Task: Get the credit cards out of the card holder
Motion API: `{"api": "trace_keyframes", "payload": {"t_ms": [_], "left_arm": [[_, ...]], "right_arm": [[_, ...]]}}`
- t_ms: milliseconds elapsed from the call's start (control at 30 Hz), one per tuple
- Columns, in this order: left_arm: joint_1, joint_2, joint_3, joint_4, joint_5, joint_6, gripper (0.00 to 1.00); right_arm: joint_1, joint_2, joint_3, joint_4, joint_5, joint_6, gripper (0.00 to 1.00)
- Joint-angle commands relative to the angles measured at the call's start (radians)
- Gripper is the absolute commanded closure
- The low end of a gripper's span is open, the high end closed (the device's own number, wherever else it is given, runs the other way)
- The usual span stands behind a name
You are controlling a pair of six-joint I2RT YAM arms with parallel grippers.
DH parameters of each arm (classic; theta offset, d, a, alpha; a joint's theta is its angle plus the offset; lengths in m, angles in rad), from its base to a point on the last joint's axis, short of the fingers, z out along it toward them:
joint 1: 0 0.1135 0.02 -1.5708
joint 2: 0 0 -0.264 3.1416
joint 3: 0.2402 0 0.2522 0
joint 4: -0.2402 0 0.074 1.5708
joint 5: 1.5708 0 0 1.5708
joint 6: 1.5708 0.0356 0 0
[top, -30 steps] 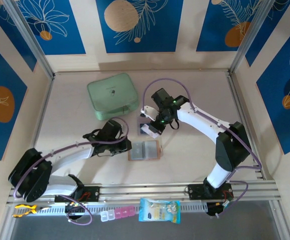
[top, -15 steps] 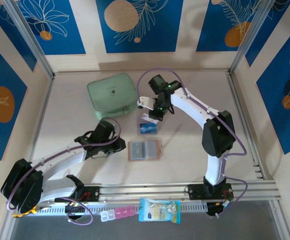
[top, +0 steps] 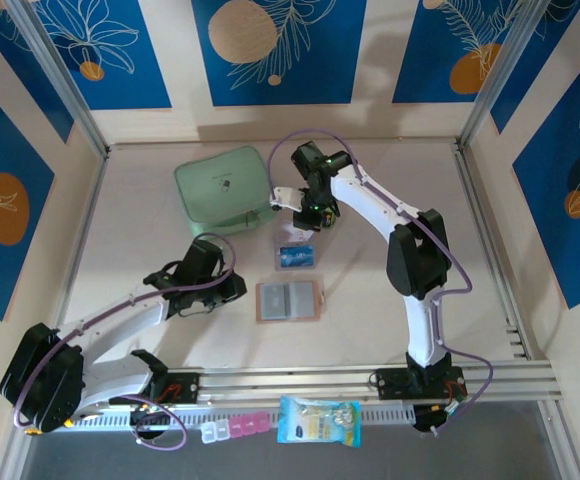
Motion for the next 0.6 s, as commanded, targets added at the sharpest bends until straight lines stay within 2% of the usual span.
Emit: {"api": "trace_keyframes", "payload": {"t_ms": [0, 100, 300, 567], "left_arm": [[0.015, -0.005, -0.009, -0.031, -0.003, 0.010, 0.85], [0.018, 0.000, -0.008, -0.030, -0.001, 0.013, 0.85], [0.023, 0.008, -0.011, -0.026, 0.011, 0.015, 0.85], [0.023, 0.045, -0.014, 0.021, 0.065, 0.018, 0.84]], "right_arm": [[-0.003, 0.024, 0.026, -0.029, -0.010, -0.030, 1.00], [-0.003, 0.034, 0.015, -0.028, -0.023, -0.029, 0.97], [-0.001, 0.028, -0.010, 0.003, -0.018, -0.016, 0.83], [0.003, -0.017, -0.028, 0.037, -0.027, 0.018, 0.82]]}}
